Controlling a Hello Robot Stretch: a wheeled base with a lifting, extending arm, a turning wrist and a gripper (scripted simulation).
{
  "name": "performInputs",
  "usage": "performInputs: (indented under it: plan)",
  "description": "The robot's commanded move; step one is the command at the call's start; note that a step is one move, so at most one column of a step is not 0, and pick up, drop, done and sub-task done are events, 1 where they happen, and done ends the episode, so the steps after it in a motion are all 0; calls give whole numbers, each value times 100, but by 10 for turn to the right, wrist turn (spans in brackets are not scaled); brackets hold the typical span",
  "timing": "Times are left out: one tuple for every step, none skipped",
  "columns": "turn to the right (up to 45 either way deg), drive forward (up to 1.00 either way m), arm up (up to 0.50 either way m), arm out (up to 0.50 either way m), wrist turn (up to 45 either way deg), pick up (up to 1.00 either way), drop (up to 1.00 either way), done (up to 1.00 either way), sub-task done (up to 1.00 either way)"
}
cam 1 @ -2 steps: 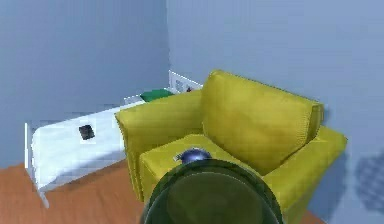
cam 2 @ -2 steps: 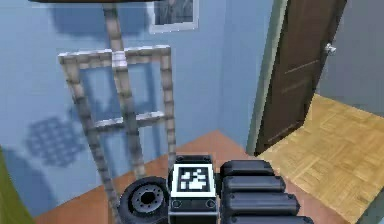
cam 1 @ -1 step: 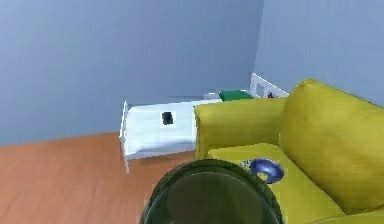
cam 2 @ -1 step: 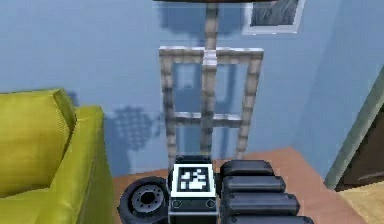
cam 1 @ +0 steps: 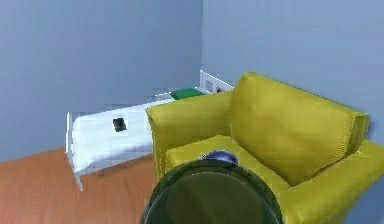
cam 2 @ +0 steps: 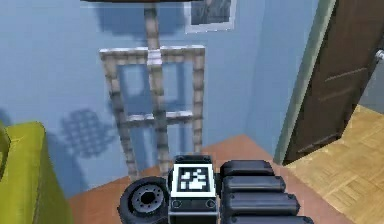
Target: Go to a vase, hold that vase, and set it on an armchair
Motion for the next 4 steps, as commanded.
performInputs:
  plan:
    - [360,0,0,0,0,0,0,0,0]
    - [0,15,0,0,0,0,0,0,0]
    - [-450,0,0,0,0,0,0,0,0]
    - [-360,0,0,0,0,0,0,0,0]
